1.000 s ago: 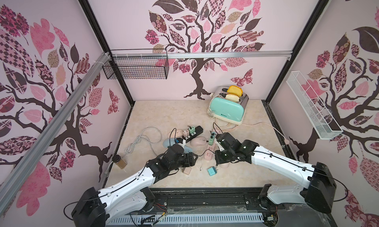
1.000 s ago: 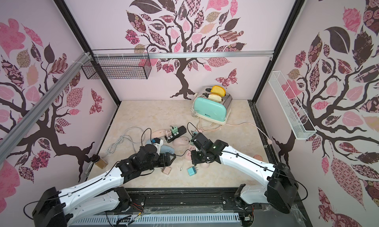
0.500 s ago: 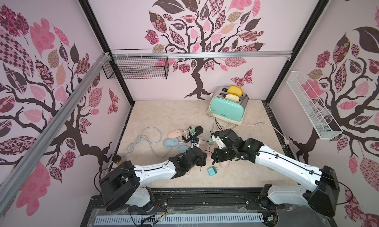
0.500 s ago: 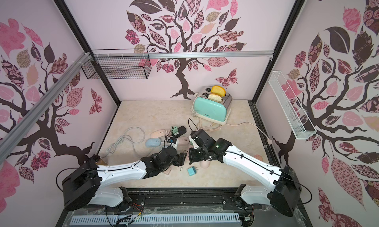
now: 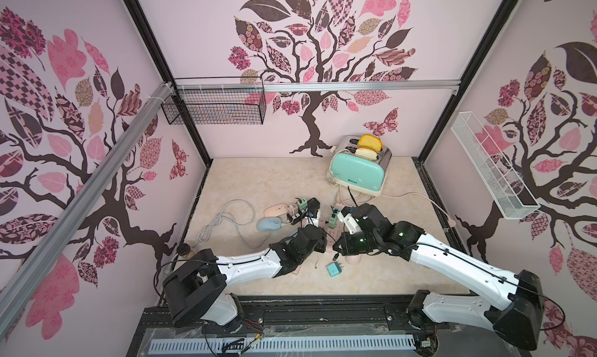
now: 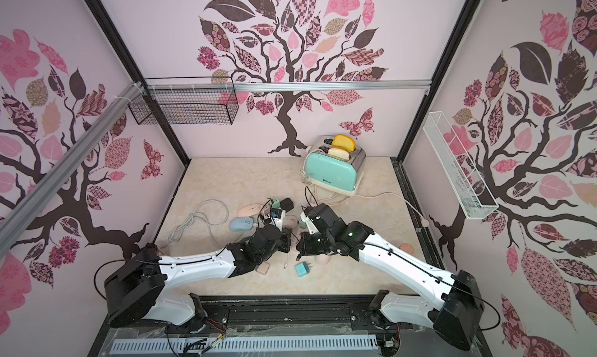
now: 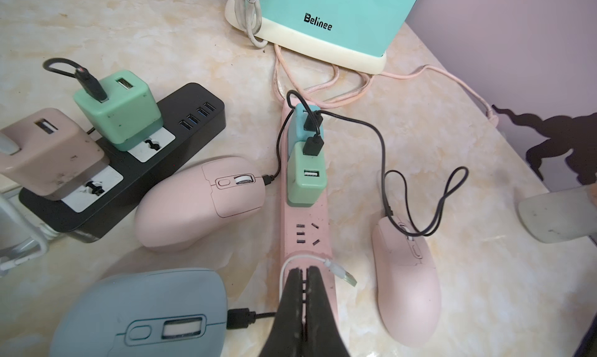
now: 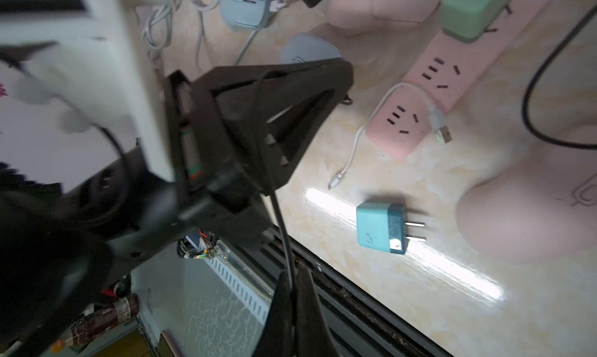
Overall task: Unplug the wireless mouse
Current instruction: Remove the power cord from the mouse.
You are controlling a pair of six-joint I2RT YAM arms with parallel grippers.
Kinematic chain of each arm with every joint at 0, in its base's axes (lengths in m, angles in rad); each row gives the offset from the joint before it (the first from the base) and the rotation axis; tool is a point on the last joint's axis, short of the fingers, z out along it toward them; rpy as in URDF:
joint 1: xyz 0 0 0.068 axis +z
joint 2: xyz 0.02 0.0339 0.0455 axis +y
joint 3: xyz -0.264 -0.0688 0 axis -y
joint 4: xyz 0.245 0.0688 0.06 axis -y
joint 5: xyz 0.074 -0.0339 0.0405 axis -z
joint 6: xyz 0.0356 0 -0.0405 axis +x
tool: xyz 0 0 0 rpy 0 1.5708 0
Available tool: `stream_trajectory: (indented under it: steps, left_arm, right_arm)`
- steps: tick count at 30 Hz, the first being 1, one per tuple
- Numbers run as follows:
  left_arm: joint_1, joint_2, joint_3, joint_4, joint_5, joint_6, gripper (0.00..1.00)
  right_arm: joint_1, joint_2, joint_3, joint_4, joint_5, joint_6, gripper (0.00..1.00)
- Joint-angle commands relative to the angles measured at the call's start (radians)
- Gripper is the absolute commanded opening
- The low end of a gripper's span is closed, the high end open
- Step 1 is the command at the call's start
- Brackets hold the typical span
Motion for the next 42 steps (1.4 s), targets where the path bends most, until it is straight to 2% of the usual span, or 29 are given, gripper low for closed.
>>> stream_trajectory:
  steps: [1, 3, 5, 6, 7, 9, 11, 15, 17, 22, 27, 34, 42]
  left_arm:
    - [0.002, -0.028, 0.041, -0.067, 0.047, -0.036, 0.00]
    - [0.003, -0.051, 0.062, -0.108, 0.055, -0.055, 0.00]
    - [0.003, -0.083, 0.072, -0.143, 0.060, -0.056, 0.00]
    - [0.004, -0.098, 0.079, -0.170, 0.061, -0.056, 0.00]
    - [0.004, -0.108, 0.091, -0.200, 0.057, -0.059, 0.00]
    - [0.006, -0.112, 0.109, -0.237, 0.059, -0.066, 0.00]
    - [0.011, -0.093, 0.126, -0.247, 0.065, -0.078, 0.00]
    - [0.033, -0.047, 0.174, -0.301, 0.082, -0.154, 0.00]
    - [0.052, -0.046, 0.175, -0.298, 0.110, -0.207, 0.00]
    - [0.082, -0.039, 0.184, -0.296, 0.172, -0.300, 0.00]
    - [0.102, -0.035, 0.188, -0.294, 0.205, -0.370, 0.00]
    - [0.113, -0.045, 0.217, -0.312, 0.248, -0.421, 0.00]
    - [0.140, -0.084, 0.187, -0.309, 0.351, -0.500, 0.00]
  right_arm:
    - [-0.008, 0.027, -0.011, -0.012, 0.109, -0.008, 0.00]
    - [-0.008, 0.044, -0.023, 0.005, 0.137, -0.022, 0.03]
    - [-0.011, 0.052, -0.041, 0.025, 0.154, -0.013, 0.31]
    - [-0.011, 0.053, -0.053, 0.040, 0.159, -0.008, 0.51]
    - [-0.010, 0.049, -0.067, 0.052, 0.168, 0.006, 0.61]
    - [-0.011, 0.029, -0.100, 0.096, 0.168, 0.016, 0.67]
    - [-0.008, -0.017, -0.156, 0.170, 0.150, 0.008, 0.69]
    - [0.063, -0.166, -0.330, 0.433, 0.159, 0.056, 0.73]
    - [0.113, -0.190, -0.384, 0.531, 0.209, 0.084, 0.75]
    - [0.151, -0.113, -0.480, 0.847, 0.322, 0.105, 0.76]
    - [0.151, 0.035, -0.460, 1.022, 0.427, 0.080, 0.75]
    - [0.124, 0.227, -0.398, 1.151, 0.429, 0.169, 0.69]
    - [0.051, 0.256, -0.404, 1.238, 0.415, 0.184, 0.57]
